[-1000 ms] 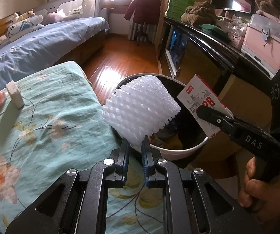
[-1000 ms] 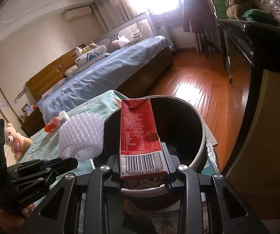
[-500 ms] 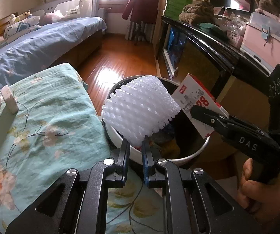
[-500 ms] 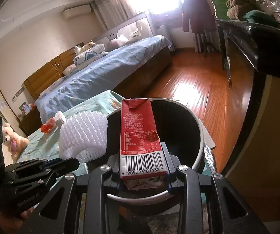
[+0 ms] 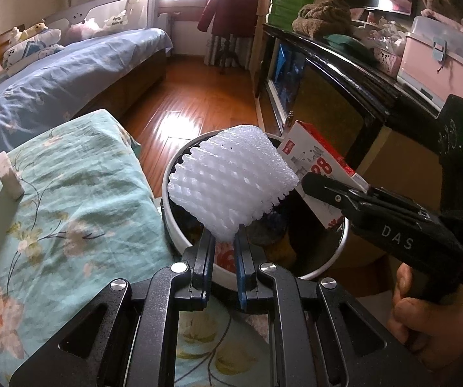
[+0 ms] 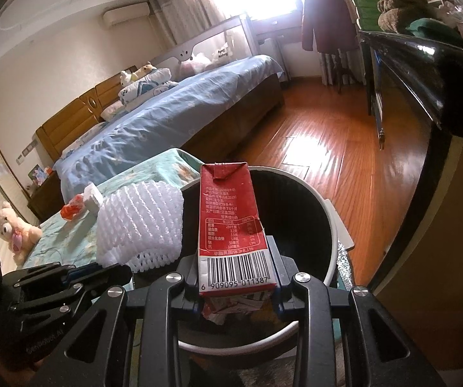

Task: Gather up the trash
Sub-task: 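Carry the white foam sleeve and red milk carton over the white bin, then open both tools to drop the foam sleeve and carton into the bin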

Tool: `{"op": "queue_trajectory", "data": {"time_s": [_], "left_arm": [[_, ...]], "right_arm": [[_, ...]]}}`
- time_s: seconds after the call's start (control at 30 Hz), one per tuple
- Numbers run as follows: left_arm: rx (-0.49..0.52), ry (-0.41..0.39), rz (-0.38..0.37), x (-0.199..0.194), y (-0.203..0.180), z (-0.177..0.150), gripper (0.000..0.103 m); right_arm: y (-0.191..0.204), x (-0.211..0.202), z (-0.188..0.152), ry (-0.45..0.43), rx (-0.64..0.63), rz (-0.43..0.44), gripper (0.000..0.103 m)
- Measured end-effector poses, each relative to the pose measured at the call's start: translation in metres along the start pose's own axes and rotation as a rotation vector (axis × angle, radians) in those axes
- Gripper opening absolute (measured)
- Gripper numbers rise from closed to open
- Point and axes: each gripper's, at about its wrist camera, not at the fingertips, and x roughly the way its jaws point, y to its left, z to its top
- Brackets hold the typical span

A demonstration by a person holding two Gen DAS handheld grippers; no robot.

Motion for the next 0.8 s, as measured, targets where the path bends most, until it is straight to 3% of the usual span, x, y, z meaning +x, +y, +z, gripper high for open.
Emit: {"op": "queue_trajectory", "data": {"time_s": [0.8], "left_arm": [[0.000, 0.042, -0.020, 0.019, -0.001, 0.010, 0.011]], "right_arm": [[-0.004, 0.017, 0.007, 0.046, 0.003, -0.026, 0.032]]}}
